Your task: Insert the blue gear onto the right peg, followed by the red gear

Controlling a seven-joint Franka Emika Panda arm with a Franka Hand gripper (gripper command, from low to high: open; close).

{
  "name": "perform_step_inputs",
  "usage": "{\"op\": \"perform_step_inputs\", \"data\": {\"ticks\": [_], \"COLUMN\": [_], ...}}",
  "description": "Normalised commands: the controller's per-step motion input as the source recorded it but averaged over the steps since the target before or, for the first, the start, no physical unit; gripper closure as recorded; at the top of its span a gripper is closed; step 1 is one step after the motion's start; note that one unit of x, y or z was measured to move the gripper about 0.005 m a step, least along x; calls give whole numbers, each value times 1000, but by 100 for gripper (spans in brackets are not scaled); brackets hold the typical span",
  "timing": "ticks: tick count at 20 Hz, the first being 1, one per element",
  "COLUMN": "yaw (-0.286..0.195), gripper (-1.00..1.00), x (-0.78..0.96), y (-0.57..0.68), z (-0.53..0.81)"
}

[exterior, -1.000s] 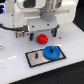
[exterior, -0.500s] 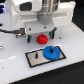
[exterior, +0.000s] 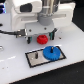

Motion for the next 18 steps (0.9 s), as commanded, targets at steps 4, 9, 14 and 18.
{"op": "perform_step_inputs", "data": {"ticks": [4, 9, 14, 18], "yaw": [0, 0, 0, 0], "gripper": [100, 100, 100, 100], "x": [-66, -79, 97, 299], "y": [17, 38, 3, 4], "z": [-31, -10, 390, 528]}}
